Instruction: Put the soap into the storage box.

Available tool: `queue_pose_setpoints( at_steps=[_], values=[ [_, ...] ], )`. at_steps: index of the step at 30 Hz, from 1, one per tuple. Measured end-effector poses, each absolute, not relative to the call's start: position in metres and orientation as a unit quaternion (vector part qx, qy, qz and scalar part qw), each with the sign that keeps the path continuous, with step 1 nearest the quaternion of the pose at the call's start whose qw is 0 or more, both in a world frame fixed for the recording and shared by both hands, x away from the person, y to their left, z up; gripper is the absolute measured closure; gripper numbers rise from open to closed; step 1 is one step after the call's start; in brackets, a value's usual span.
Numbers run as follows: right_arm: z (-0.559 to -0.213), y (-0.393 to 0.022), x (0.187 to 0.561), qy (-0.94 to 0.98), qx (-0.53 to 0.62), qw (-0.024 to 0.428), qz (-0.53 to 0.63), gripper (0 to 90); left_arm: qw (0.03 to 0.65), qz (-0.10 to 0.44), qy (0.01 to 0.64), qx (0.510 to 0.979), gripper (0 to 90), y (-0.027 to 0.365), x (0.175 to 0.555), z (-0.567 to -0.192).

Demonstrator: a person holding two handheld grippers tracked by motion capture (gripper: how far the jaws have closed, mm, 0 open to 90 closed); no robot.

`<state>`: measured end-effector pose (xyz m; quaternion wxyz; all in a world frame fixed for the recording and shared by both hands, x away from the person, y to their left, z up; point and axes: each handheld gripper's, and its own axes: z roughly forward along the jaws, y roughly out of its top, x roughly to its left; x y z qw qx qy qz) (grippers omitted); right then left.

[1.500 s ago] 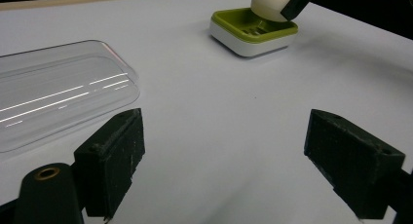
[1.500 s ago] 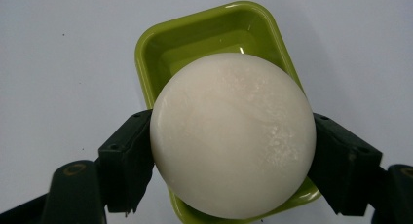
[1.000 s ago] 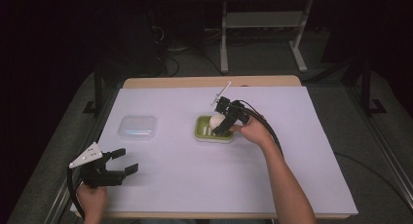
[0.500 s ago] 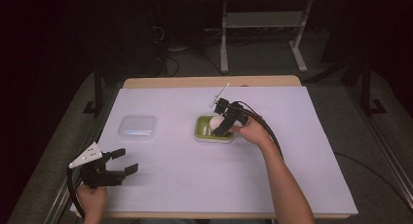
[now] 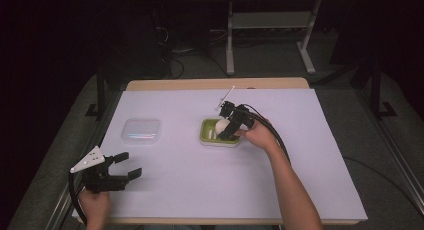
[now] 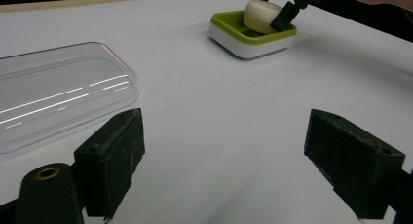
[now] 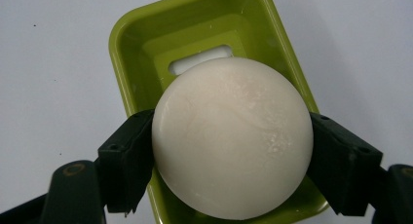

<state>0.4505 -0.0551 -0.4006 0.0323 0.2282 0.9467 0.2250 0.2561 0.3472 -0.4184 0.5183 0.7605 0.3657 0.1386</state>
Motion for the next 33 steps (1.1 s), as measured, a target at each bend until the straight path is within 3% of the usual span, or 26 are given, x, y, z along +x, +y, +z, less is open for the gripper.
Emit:
queue_pose_setpoints(
  at_steps=[15,17,20,22,33],
  values=[
    [-0.399,-0.054,0.449,0.947,0.227,0.036,0.223,23.7,0.518,0.139,0.366,0.760,14.5,0.347,0.256,-0.418],
    [-0.397,-0.055,0.449,0.944,0.227,0.043,0.234,27.0,0.519,0.140,0.365,0.760,14.4,0.347,0.256,-0.418],
    [-0.387,-0.059,0.447,0.940,0.227,0.049,0.252,40.5,0.519,0.139,0.367,0.760,14.5,0.347,0.256,-0.418],
    [-0.384,-0.062,0.445,0.938,0.228,0.051,0.255,31.3,0.518,0.139,0.366,0.760,14.4,0.347,0.256,-0.418],
    [-0.377,-0.077,0.437,0.935,0.237,0.030,0.264,29.0,0.517,0.139,0.365,0.762,14.5,0.346,0.256,-0.418]
  ],
)
